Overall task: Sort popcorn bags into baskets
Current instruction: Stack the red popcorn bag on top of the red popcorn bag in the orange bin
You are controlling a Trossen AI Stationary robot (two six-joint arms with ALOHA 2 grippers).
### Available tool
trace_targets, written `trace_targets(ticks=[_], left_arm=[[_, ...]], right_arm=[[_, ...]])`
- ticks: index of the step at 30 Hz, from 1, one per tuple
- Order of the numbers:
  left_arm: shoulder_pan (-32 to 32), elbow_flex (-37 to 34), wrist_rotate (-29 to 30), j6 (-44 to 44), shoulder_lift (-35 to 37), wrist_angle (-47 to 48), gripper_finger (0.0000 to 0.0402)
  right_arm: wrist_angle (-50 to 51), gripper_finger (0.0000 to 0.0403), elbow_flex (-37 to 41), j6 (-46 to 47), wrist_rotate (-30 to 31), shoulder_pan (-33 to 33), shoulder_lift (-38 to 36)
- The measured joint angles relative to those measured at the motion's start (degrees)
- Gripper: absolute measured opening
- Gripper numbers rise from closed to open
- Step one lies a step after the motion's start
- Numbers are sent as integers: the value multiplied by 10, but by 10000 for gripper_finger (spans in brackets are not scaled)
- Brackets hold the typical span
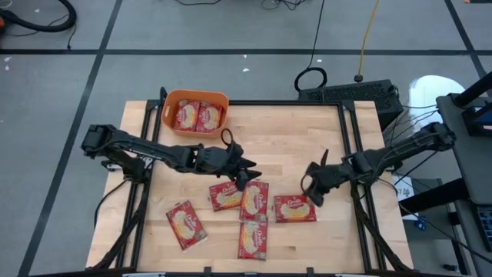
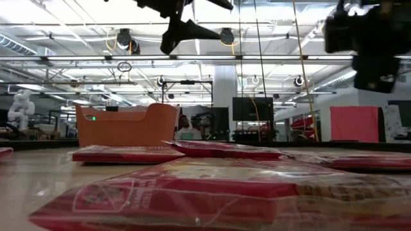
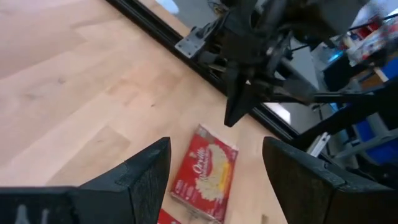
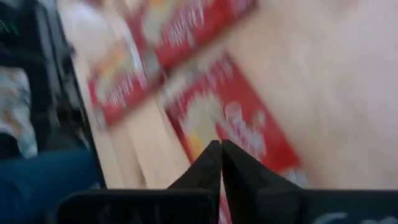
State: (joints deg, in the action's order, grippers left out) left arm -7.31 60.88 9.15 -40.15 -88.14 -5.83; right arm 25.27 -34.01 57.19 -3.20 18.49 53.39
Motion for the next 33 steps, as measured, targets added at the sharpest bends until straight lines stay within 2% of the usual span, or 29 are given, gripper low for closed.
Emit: trace_targets(ticks=[4, 9, 12, 15, 21, 29, 33], left_arm=[[-3, 1, -1, -1, -1, 9, 257], [-7, 1, -1, -12, 0, 5, 257], [-12, 1, -1, -16, 0, 5, 257], [-18, 1, -1, -24, 0, 9, 257], [-29, 1, -1, -28, 0, 14, 257], [-42, 1, 0, -46, 0, 14, 257], [-46, 1, 0, -51, 0, 18, 257]], right_arm=[[56, 47, 0, -13, -16, 45, 3], [70, 123, 0, -71, -15, 103, 14], [71, 165, 0, -58, -14, 131, 31], [66, 192, 1, -45, -12, 159, 54], [0, 193, 27, -45, 31, 196, 109], [-79, 171, 56, -38, 33, 199, 181], [-83, 148, 57, -35, 40, 199, 210]])
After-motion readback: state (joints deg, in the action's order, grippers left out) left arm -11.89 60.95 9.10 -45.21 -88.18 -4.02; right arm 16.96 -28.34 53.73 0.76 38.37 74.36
